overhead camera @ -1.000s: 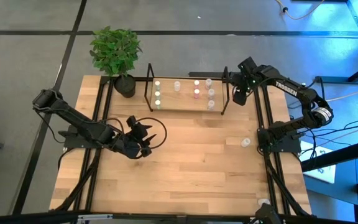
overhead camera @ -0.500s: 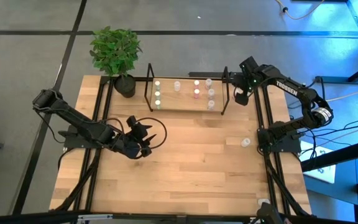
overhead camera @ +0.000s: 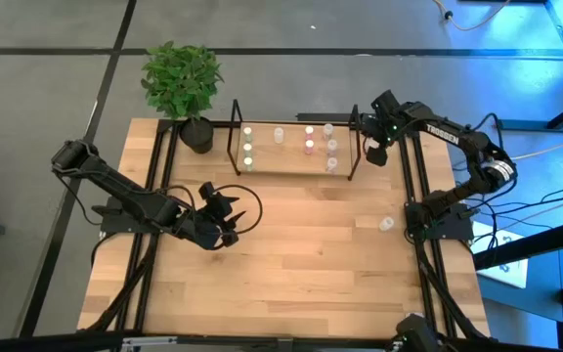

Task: Pick and place medicine bottles onto shelf by color
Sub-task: Put the pink medicine bottle on the shelf aligned with the other pink medicine bottle

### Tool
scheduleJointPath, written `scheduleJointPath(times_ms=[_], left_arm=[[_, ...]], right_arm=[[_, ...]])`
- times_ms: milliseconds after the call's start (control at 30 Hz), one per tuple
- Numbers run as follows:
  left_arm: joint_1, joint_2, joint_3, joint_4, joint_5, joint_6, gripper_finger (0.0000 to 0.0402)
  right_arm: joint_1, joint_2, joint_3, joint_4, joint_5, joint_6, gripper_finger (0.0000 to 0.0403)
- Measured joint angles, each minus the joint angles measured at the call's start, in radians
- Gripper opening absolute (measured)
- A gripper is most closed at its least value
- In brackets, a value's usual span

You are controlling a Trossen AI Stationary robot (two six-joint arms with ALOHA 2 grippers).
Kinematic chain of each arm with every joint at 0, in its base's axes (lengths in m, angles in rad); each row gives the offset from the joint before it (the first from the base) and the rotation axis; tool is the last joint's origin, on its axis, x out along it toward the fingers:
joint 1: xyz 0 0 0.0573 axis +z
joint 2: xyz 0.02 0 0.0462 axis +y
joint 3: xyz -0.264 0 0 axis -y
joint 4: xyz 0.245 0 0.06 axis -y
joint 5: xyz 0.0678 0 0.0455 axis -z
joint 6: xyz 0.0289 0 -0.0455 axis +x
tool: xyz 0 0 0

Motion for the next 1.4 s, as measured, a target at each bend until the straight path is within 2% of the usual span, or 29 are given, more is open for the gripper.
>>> scheduleJointPath(times_ms=[400, 733, 933, 1400], left_arm=[[0.001, 0.0, 0.0, 0.0, -0.001, 0.0, 0.0194], [0.001, 0.0, 0.0, 0.0, -0.001, -0.002, 0.0194], [0.001, 0.0, 0.0, 0.0, -0.001, -0.002, 0.0194], [0.0, 0.0, 0.0, 0.0, 0.001, -0.001, 0.0194]], right_arm=[[0.0, 0.104, 0.0, 0.071, 0.066, -0.01, 0.0316], [-0.006, 0.121, 0.0, 0.087, 0.066, -0.01, 0.0316], [-0.006, 0.121, 0.0, 0.037, 0.066, -0.019, 0.0316], [-0.006, 0.121, 0.0, -0.018, 0.113, -0.2, 0.0316]])
